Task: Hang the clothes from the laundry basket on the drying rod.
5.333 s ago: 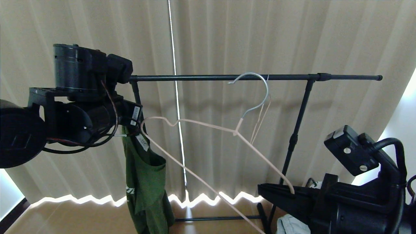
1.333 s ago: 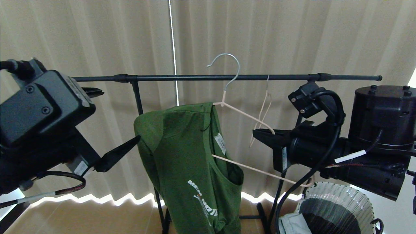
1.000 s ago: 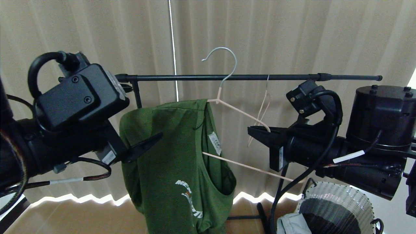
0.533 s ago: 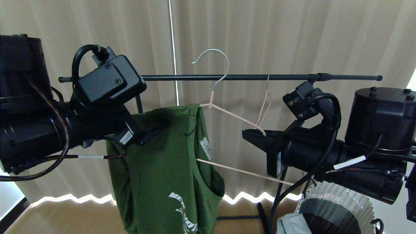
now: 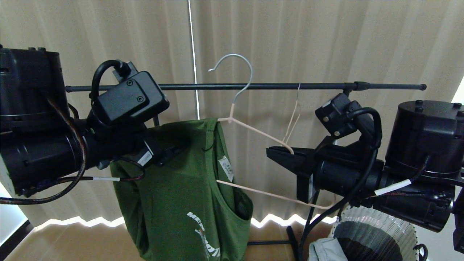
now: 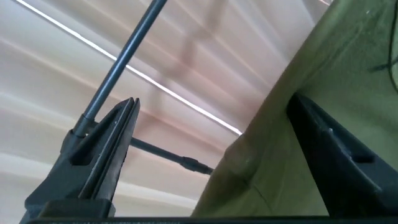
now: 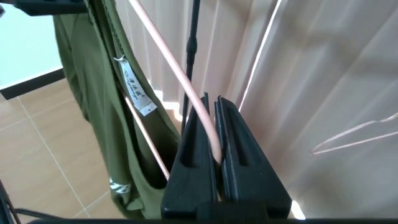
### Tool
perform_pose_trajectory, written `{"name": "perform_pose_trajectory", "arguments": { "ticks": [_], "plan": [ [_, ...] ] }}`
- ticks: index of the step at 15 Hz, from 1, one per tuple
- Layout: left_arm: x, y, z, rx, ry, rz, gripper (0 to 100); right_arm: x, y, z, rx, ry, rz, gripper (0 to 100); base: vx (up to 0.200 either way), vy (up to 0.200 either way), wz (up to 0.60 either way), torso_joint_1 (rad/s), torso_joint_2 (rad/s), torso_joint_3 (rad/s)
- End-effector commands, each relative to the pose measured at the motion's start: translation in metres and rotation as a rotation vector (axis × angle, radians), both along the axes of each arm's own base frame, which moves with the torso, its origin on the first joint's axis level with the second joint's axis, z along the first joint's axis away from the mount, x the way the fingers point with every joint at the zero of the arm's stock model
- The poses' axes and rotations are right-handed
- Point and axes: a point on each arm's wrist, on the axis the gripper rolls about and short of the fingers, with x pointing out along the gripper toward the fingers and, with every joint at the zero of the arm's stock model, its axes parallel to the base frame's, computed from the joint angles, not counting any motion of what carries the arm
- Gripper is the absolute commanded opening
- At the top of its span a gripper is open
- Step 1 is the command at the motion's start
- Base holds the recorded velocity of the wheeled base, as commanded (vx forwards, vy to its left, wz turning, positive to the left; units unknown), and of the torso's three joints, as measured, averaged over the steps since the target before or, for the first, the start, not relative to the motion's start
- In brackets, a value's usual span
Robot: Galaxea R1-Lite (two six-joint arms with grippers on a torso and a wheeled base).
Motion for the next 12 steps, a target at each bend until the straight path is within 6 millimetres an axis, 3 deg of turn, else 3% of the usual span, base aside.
{"name": "perform_pose_trajectory", "arguments": {
  "ticks": [1, 11, 12],
  "plan": [
    [0.0004, 0.0002, -0.0009, 0.002, 0.002, 0.002, 0, -0.0004, 0.0006, -0.0004, -0.001, 0.001, 0.004, 0, 0.000, 0.000, 0.00, 0.000, 0.00, 0.000],
    [0.0019, 0.0013, -0.0027, -0.023, -0.036, 0.003, 0, -0.0023, -0.0001, 0.0038, 0.009, -0.011, 0.006, 0, 0.000, 0.000, 0.00, 0.000, 0.00, 0.000],
    [0.0022, 0.0016, -0.0056, -0.040, -0.071, 0.005, 0, -0.0034, -0.0012, 0.0032, 0.007, -0.009, 0.006, 100, 0.000, 0.000, 0.00, 0.000, 0.00, 0.000]
  ]
}}
